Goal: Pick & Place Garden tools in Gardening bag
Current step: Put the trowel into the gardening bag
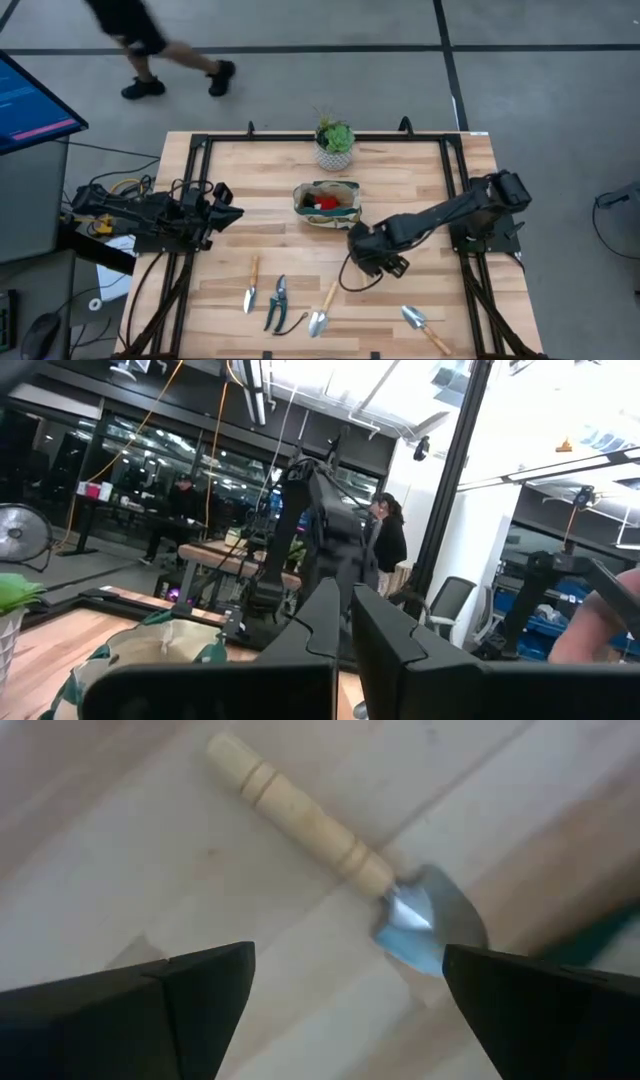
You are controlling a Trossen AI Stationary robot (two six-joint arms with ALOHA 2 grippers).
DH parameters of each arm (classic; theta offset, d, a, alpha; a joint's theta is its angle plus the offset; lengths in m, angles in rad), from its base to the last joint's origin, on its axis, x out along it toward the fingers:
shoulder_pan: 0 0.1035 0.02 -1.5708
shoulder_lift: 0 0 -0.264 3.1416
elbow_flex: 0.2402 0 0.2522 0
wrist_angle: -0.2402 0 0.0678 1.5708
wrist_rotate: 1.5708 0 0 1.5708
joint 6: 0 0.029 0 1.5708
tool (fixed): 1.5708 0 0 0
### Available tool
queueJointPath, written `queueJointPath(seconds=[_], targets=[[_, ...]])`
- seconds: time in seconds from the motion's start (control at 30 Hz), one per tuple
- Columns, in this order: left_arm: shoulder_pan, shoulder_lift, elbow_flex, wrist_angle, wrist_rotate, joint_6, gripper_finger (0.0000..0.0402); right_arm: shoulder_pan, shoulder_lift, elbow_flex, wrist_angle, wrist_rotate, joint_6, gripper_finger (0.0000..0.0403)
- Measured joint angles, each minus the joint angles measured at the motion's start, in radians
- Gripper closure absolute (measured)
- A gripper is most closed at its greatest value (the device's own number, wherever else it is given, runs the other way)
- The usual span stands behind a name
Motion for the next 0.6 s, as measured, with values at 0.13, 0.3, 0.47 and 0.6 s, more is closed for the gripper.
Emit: queueJointPath(seconds=[0.13, 0.3, 0.47, 0.6], targets=[[0.000, 0.000, 0.000, 0.000, 0.000, 0.000, 0.0400, 0.010, 0.035, 0.000, 0.038, -0.003, -0.002, 0.0086], [0.000, 0.000, 0.000, 0.000, 0.000, 0.000, 0.0400, 0.040, 0.025, 0.001, 0.086, -0.019, -0.029, 0.0086], [0.000, 0.000, 0.000, 0.000, 0.000, 0.000, 0.0400, 0.068, 0.036, 0.002, 0.123, -0.037, -0.043, 0.0086], [0.000, -0.001, 0.000, 0.001, 0.000, 0.000, 0.0400, 0.080, 0.071, 0.000, 0.147, -0.036, -0.046, 0.0086]])
